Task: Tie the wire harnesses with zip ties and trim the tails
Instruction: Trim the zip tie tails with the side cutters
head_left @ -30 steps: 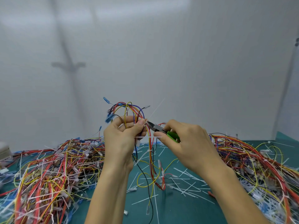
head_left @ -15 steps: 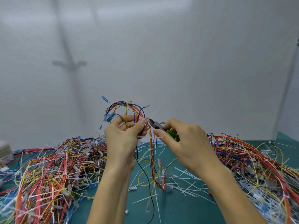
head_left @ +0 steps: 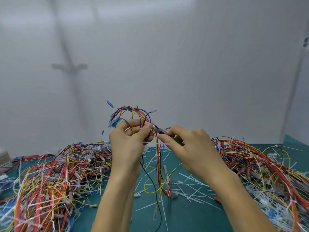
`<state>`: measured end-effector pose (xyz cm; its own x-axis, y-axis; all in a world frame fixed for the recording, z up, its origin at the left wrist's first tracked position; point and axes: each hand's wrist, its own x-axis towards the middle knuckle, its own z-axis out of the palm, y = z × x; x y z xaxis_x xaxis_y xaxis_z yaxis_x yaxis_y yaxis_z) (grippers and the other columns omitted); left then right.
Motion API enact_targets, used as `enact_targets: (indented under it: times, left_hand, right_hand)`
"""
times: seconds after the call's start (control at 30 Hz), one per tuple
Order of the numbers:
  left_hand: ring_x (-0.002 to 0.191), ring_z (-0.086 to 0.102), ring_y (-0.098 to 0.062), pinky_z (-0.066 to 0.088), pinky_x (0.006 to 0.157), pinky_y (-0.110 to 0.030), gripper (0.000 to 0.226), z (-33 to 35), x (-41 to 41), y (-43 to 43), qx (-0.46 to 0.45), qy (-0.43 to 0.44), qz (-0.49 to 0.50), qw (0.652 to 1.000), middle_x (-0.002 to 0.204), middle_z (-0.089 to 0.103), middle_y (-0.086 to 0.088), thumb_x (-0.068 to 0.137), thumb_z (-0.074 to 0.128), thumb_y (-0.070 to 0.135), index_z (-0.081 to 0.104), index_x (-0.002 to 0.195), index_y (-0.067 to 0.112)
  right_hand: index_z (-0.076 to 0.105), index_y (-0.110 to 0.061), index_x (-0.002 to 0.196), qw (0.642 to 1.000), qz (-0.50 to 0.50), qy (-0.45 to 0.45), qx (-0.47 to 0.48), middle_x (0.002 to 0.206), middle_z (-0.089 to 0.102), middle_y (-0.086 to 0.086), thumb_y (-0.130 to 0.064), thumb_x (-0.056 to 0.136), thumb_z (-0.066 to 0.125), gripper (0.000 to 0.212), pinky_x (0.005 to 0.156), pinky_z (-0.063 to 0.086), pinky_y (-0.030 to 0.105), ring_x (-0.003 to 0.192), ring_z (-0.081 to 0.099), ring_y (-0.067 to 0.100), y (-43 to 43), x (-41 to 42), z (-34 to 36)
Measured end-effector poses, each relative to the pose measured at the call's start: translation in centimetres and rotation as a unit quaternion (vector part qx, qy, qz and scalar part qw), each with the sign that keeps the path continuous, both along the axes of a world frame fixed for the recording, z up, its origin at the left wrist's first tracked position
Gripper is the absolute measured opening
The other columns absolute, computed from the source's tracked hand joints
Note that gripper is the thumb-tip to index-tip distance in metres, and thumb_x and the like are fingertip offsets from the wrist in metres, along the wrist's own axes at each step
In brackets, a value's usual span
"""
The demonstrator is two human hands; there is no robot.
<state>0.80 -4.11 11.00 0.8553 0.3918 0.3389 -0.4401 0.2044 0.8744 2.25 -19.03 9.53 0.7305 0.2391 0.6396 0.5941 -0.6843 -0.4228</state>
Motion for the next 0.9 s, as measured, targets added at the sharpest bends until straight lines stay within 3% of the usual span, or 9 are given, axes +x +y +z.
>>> enact_targets:
  times: [0.17,0.27,0.4,0.53,0.67,0.73,0.8,0.9]
  left_hand:
    - [0.052,0.066,-0.012,0.048,0.045,-0.016,0.011,0.1,0.1,0.3,-0.002,0.037,-0.026,0.999,0.068,0.074,-0.003,0.086,0.07,0.002,0.063,0.091,0.008]
    - [0.06,0.069,-0.012,0.044,0.041,-0.015,0.01,0.2,0.2,0.7,0.008,0.065,-0.055,0.996,0.081,0.077,-0.003,0.087,0.07,0.01,0.066,0.096,0.008]
    - [0.067,0.07,-0.01,0.047,0.046,-0.016,0.04,0.5,0.0,1.3,0.039,0.074,-0.052,0.995,0.085,0.077,-0.001,0.073,0.08,0.023,0.068,0.109,0.008]
    - [0.062,0.065,-0.006,0.049,0.048,-0.016,0.062,0.7,0.0,1.1,-0.013,0.066,-0.096,0.993,0.081,0.074,0.001,0.058,0.078,0.028,0.068,0.115,0.005]
    - [0.066,0.068,-0.011,0.058,0.058,-0.026,0.041,0.6,0.1,0.0,-0.07,0.05,-0.145,0.986,0.09,0.075,-0.004,0.078,0.067,0.021,0.065,0.114,0.001]
    - [0.068,0.068,-0.012,0.057,0.061,-0.027,0.027,0.7,0.1,-0.3,-0.04,0.057,-0.153,0.986,0.092,0.076,-0.004,0.093,0.056,0.025,0.069,0.105,0.006]
    - [0.064,0.064,-0.008,0.052,0.061,-0.025,0.03,0.8,0.1,-0.2,0.006,0.085,-0.136,0.987,0.081,0.074,0.003,0.1,0.048,0.031,0.072,0.099,0.013]
    - [0.061,0.054,-0.008,0.047,0.059,-0.023,0.029,0.8,-0.1,0.8,0.043,0.099,-0.155,0.982,0.074,0.061,0.006,0.098,0.051,0.031,0.078,0.095,0.02]
  right_hand:
    - [0.063,-0.023,0.071,0.99,0.07,0.081,0.093,0.056,0.06,-0.004,-0.056,0.091,0.053,0.04,0.054,0.048,0.031,0.045,0.053,0.01,0.1,0.0,0.0]
    - [0.064,-0.016,0.074,0.944,0.145,0.177,0.237,0.056,0.061,0.004,-0.049,0.095,0.054,0.04,0.046,0.045,0.03,0.045,0.06,0.022,0.1,-0.1,0.3]
    - [0.069,-0.008,0.079,0.89,0.185,0.25,0.332,0.058,0.061,0.005,-0.058,0.081,0.062,0.051,0.045,0.046,0.031,0.047,0.058,0.022,0.0,-0.5,1.0]
    - [0.072,-0.008,0.075,0.911,0.19,0.255,0.262,0.057,0.059,0.001,-0.047,0.076,0.078,0.04,0.047,0.046,0.031,0.048,0.055,0.017,-0.1,-0.9,1.1]
    - [0.068,-0.004,0.075,0.928,0.181,0.219,0.24,0.053,0.055,0.004,-0.032,0.081,0.079,0.03,0.048,0.046,0.034,0.047,0.051,0.015,0.9,-1.0,0.6]
    - [0.065,-0.004,0.076,0.945,0.144,0.181,0.229,0.059,0.056,0.015,-0.033,0.082,0.076,0.032,0.055,0.05,0.045,0.053,0.049,0.02,1.3,-0.9,0.3]
    - [0.066,-0.011,0.077,0.951,0.108,0.154,0.247,0.058,0.055,0.009,-0.034,0.081,0.075,0.025,0.061,0.052,0.049,0.058,0.048,0.022,1.3,-0.7,0.2]
    - [0.068,-0.012,0.076,0.946,0.092,0.141,0.276,0.054,0.053,-0.002,-0.029,0.084,0.074,0.02,0.059,0.049,0.044,0.057,0.047,0.019,0.5,-0.3,0.4]
